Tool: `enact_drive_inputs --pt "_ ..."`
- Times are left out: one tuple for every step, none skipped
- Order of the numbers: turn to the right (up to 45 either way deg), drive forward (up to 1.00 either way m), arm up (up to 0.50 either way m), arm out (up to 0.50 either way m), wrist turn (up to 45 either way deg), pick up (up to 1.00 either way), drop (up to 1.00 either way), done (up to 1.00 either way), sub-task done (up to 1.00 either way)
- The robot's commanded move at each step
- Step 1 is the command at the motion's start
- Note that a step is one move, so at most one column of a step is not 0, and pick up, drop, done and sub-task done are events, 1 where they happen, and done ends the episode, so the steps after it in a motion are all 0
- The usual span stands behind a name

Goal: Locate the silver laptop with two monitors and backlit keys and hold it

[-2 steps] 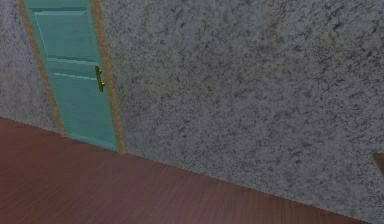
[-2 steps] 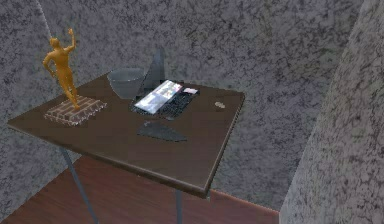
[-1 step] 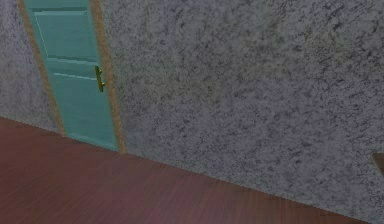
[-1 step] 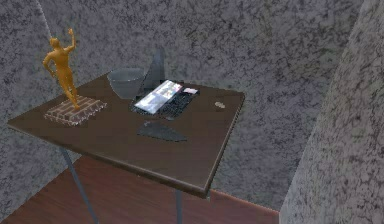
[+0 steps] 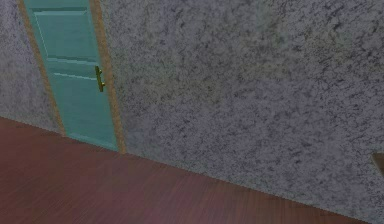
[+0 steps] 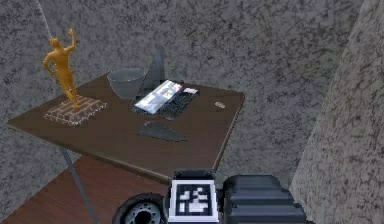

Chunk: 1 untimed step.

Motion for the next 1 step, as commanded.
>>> enact_drive_inputs --pt "0.0 0.00 0.00 0.44 0.0 0.00 0.00 0.00 0.00"
